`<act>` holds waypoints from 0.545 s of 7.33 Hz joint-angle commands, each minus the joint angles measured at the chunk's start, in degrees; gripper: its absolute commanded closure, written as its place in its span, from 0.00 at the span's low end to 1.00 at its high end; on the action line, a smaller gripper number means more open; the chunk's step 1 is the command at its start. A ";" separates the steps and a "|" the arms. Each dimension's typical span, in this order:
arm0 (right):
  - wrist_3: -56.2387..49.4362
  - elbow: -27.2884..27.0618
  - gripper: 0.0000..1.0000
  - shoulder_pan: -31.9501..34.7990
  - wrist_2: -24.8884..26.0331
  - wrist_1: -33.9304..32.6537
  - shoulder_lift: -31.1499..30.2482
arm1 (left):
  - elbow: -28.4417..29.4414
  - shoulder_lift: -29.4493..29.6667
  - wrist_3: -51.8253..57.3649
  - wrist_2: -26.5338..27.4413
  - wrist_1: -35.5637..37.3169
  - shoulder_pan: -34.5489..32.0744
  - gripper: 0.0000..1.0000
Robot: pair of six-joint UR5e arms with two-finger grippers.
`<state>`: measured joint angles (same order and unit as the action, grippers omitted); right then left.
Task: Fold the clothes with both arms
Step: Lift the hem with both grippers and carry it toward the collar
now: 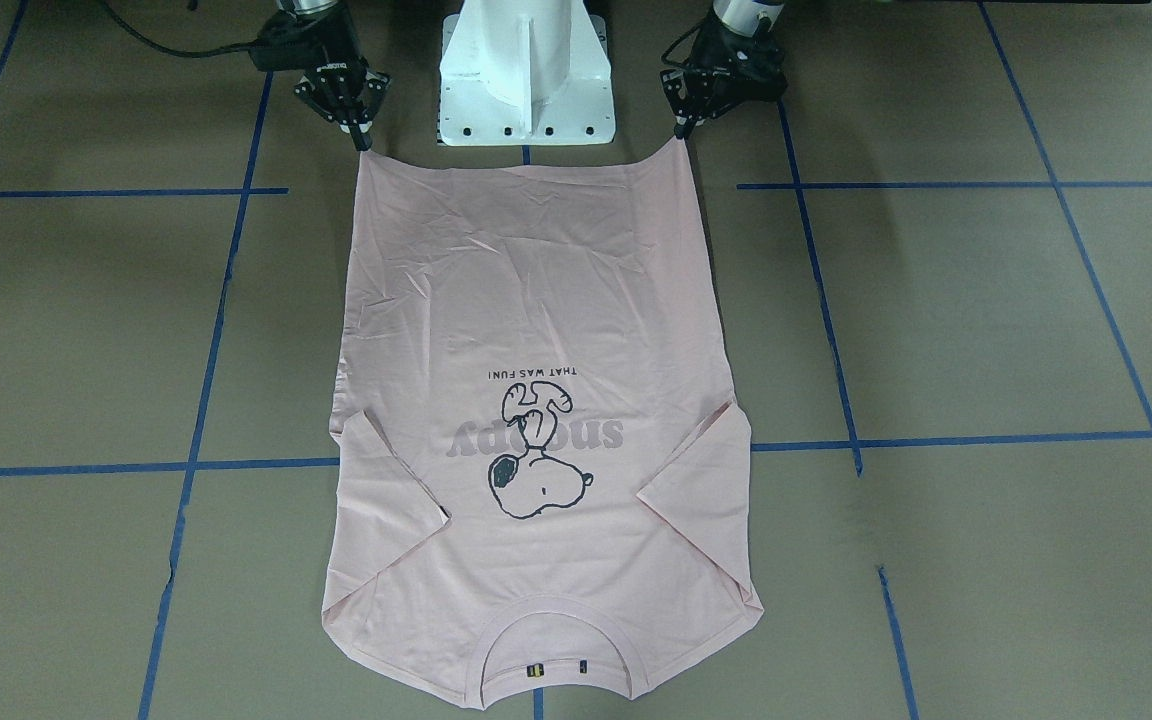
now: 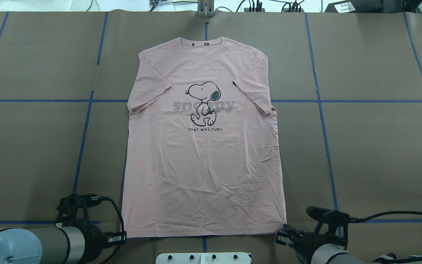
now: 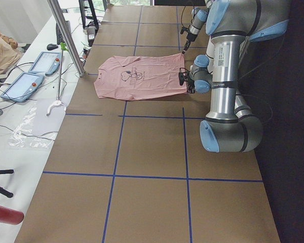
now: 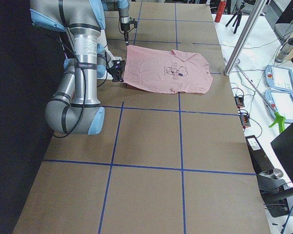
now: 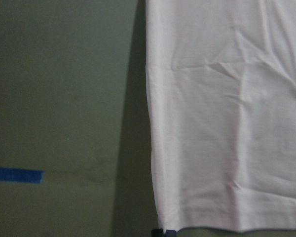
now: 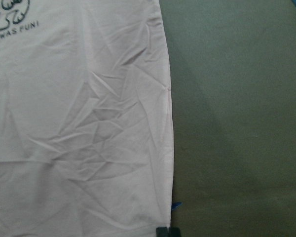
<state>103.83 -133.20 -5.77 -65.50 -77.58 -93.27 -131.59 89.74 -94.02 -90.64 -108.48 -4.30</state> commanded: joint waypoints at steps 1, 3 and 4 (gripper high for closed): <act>-1.17 -19.27 1.00 1.02 -7.05 -16.27 -0.70 | -19.92 2.17 0.16 -7.68 21.26 -0.44 1.00; -5.44 -26.14 1.00 9.77 -20.15 -28.04 6.39 | -25.21 11.38 1.12 -15.59 32.16 -7.62 1.00; -10.18 -25.19 1.00 12.17 -20.46 -28.50 7.04 | -23.81 11.94 6.08 -15.62 32.19 -9.74 1.00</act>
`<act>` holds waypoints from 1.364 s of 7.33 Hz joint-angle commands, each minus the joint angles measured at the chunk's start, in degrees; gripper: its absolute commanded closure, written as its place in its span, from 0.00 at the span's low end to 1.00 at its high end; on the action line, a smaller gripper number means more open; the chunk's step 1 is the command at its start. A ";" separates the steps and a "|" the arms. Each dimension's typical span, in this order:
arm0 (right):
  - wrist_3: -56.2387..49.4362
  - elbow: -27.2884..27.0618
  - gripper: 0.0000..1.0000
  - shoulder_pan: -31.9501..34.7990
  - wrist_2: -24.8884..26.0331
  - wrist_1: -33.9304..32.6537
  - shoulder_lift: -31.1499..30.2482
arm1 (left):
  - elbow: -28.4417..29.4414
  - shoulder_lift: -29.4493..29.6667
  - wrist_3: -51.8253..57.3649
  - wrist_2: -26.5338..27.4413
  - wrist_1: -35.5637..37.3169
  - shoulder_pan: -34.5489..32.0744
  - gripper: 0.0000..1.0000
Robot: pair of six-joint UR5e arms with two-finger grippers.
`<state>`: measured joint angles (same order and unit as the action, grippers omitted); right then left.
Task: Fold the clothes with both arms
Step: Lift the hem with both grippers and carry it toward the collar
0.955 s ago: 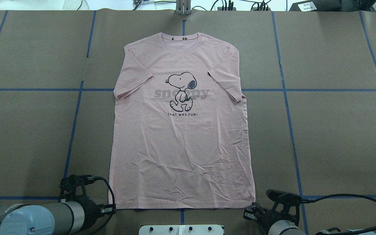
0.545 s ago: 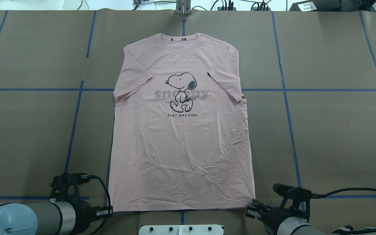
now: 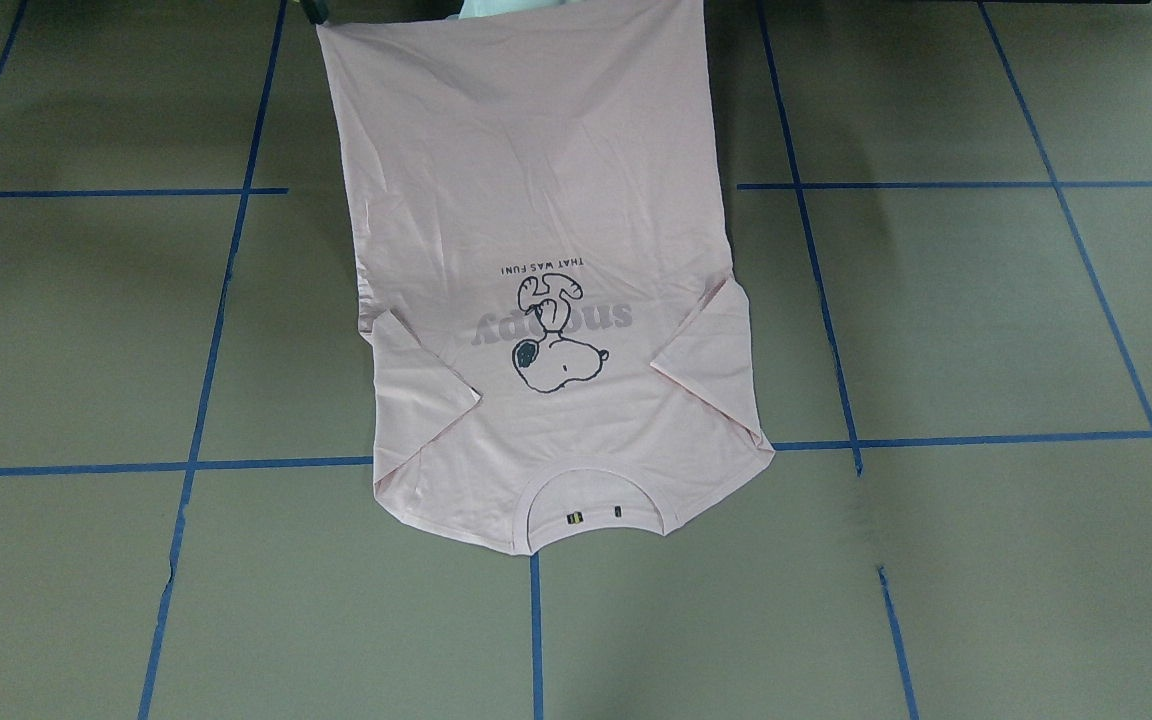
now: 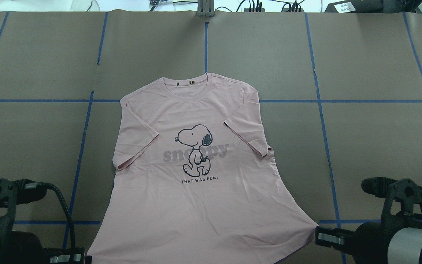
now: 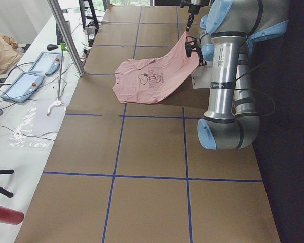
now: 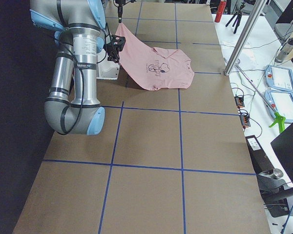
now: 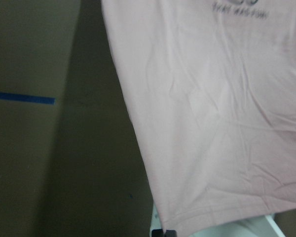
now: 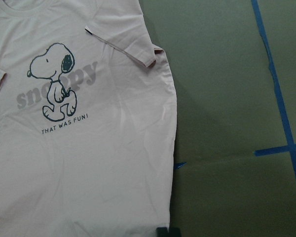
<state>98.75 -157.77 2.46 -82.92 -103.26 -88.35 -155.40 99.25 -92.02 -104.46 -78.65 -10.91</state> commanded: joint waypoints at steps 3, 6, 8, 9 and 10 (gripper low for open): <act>-18.10 21.34 1.00 20.93 -8.55 -3.18 20.25 | 14.19 9.10 19.72 -1.72 2.36 -16.99 1.00; -27.19 43.88 1.00 33.20 -11.04 5.91 30.06 | 25.38 12.97 27.67 -1.72 1.14 -26.16 1.00; -27.38 53.58 1.00 35.76 -11.04 13.68 32.96 | 33.10 13.69 34.76 -1.80 -4.37 -31.43 1.00; -27.73 57.19 1.00 36.56 -11.04 14.22 34.98 | 38.97 13.69 35.76 -1.80 -9.80 -33.28 1.00; -28.60 62.79 1.00 36.82 -11.04 15.01 37.78 | 46.52 14.91 36.03 -1.72 -15.68 -33.91 1.00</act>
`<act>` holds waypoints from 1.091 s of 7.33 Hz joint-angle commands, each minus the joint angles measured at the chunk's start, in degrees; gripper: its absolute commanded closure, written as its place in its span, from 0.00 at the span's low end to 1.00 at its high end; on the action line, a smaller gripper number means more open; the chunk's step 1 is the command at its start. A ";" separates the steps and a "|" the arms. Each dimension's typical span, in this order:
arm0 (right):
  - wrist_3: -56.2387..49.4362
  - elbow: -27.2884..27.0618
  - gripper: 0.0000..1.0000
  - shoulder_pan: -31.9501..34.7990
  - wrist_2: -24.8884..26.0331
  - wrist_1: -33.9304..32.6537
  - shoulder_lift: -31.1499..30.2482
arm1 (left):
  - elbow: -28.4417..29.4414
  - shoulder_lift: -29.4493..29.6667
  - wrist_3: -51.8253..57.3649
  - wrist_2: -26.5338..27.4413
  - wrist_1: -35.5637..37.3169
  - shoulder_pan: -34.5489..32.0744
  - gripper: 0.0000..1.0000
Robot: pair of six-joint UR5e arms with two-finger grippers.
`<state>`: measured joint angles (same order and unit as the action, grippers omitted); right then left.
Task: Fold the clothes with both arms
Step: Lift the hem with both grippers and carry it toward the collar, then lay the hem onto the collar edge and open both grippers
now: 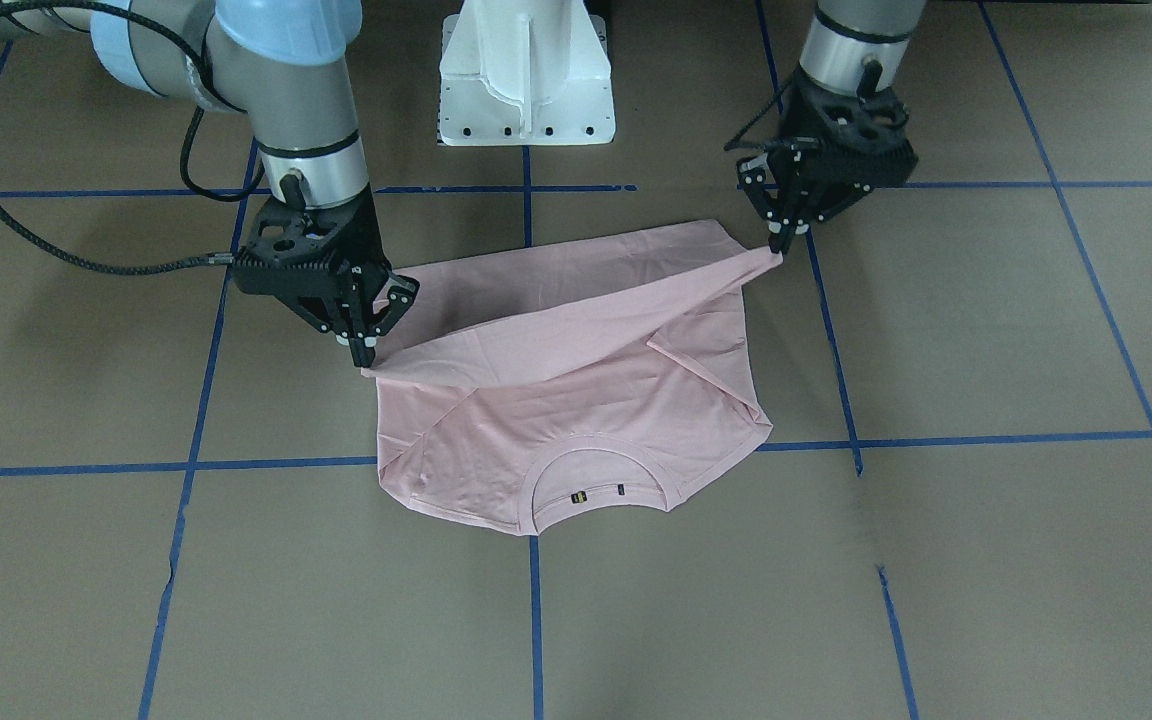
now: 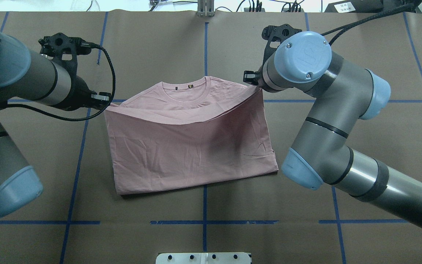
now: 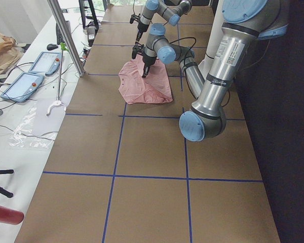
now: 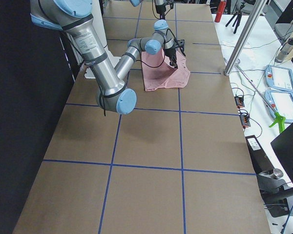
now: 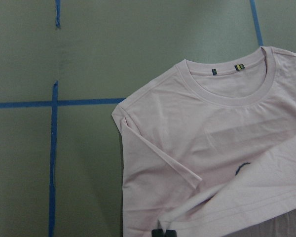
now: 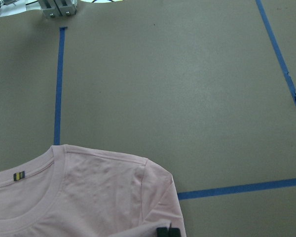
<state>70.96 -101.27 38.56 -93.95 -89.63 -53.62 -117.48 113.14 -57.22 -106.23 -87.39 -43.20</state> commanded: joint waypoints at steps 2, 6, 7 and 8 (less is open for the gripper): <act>-0.82 17.81 1.00 0.72 0.34 12.41 5.19 | 20.49 2.87 1.59 0.06 -17.15 -2.24 1.00; -1.17 24.17 1.00 0.37 0.52 14.93 5.11 | 29.50 2.87 1.41 0.15 -25.90 -0.93 1.00; -1.26 24.53 1.00 0.20 0.61 14.93 4.93 | 29.50 2.96 1.33 0.15 -25.90 -0.40 1.00; -1.35 24.54 1.00 0.02 0.61 14.93 4.50 | 29.50 2.79 1.24 0.15 -25.90 -0.31 1.00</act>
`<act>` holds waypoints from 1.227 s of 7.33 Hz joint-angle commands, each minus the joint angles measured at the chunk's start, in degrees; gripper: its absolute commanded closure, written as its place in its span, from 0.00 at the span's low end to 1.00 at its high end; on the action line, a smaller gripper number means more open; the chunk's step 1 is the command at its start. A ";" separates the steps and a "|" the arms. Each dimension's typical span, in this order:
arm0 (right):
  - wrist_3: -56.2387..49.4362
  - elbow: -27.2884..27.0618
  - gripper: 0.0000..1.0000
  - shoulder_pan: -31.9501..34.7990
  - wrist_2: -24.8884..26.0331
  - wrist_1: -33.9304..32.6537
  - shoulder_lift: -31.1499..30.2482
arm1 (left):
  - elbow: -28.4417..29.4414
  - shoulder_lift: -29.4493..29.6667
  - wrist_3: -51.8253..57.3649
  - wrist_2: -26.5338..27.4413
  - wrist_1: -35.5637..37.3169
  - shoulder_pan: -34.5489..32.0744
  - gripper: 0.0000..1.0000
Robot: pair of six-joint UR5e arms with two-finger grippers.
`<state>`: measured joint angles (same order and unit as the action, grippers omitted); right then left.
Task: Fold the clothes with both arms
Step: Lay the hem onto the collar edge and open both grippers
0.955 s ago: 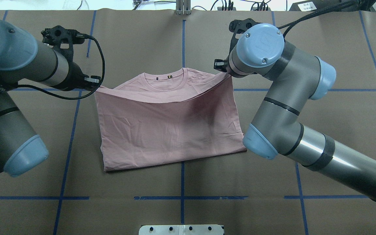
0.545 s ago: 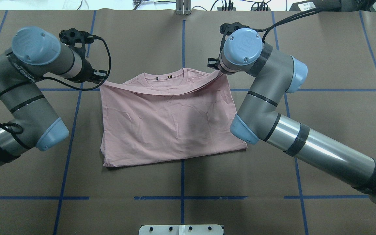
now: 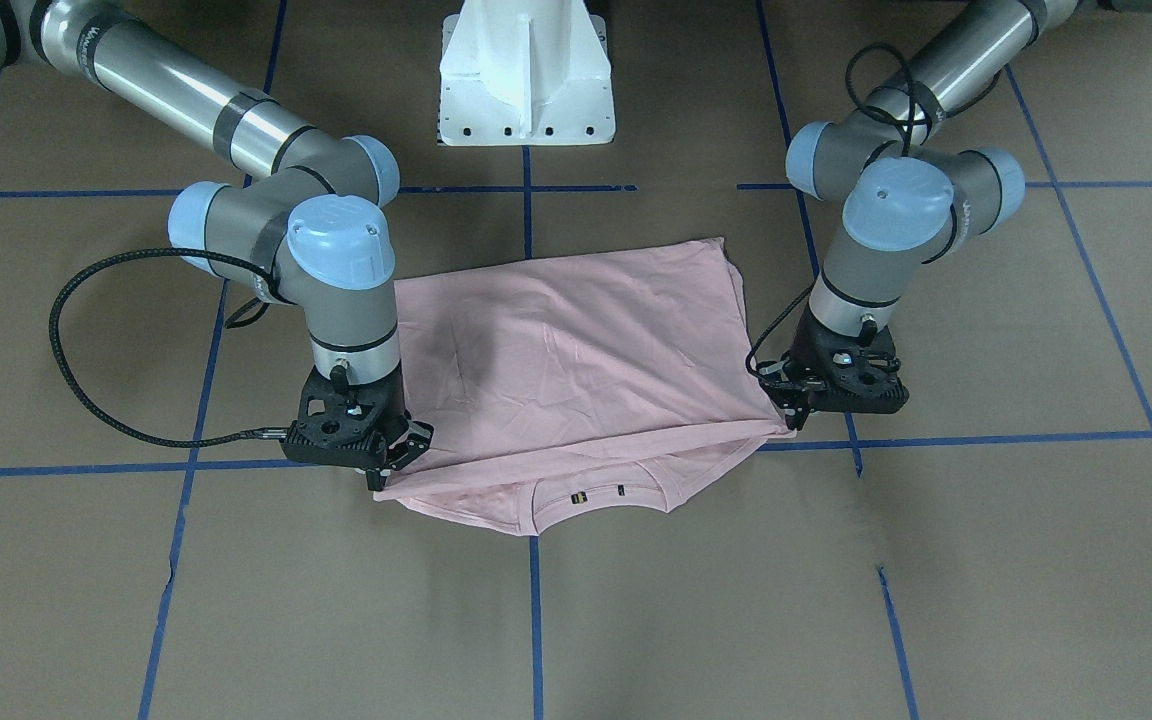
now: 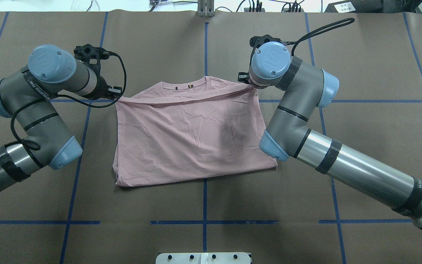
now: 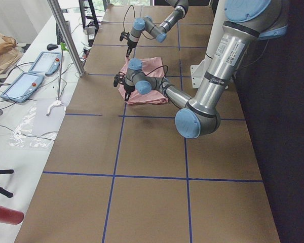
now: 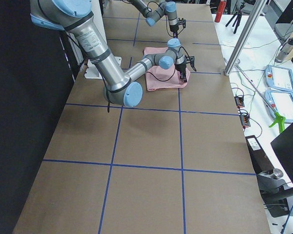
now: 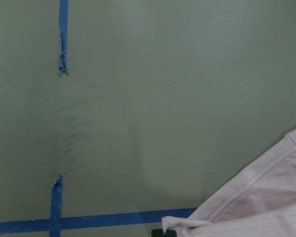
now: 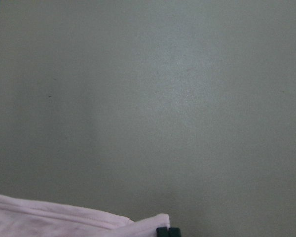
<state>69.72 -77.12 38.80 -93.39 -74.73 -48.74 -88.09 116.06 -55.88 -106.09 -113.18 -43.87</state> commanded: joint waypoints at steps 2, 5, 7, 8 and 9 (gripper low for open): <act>-0.11 0.48 1.00 -0.30 0.13 0.02 -0.56 | 0.03 -0.31 -0.10 0.87 -0.11 0.36 1.00; -0.47 0.48 0.01 -1.26 1.44 0.28 -0.65 | -0.50 -0.57 0.59 1.32 -0.37 0.36 0.16; -6.39 -1.00 0.00 -0.57 -0.55 2.04 -0.39 | -6.35 -2.14 1.30 0.71 -0.29 0.45 0.00; -9.23 -3.19 0.00 1.96 -6.83 2.05 -1.61 | -9.17 -3.29 0.78 0.71 -0.11 0.62 0.00; -12.56 -8.17 0.00 3.98 -10.90 1.87 -5.36 | -13.03 -6.43 0.17 0.62 -0.46 1.84 0.00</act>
<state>61.39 -80.50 40.26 -98.70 -72.86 -50.83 -96.66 112.61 -55.11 -105.32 -113.47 -43.01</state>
